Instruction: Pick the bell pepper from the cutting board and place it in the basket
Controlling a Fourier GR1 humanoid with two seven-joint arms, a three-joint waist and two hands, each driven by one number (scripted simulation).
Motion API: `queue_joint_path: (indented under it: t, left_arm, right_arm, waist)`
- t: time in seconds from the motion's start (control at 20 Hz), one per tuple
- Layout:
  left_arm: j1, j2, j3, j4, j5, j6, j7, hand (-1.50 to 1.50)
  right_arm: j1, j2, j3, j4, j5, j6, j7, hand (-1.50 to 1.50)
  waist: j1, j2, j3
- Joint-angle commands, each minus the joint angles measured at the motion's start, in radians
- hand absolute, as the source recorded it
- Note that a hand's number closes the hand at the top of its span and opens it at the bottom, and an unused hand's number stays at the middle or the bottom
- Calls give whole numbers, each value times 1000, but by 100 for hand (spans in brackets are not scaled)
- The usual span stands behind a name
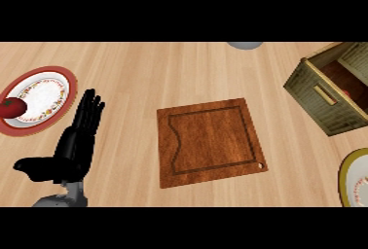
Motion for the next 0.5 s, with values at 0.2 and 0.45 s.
queue_joint_path:
  t: [0.2, 0.45]
  left_arm:
    - [13, 12, 10, -12, 8, -16, -14, 0]
    - [14, -4, -7, 4, 10, -17, 8, 0]
  right_arm:
    - [32, -102, -58, 22, -57, 199, -27, -150]
    - [7, -152, -78, 3, -85, 342, 22, -150]
  waist:
    - [3, 8, 4]
    - [-2, 5, 4]
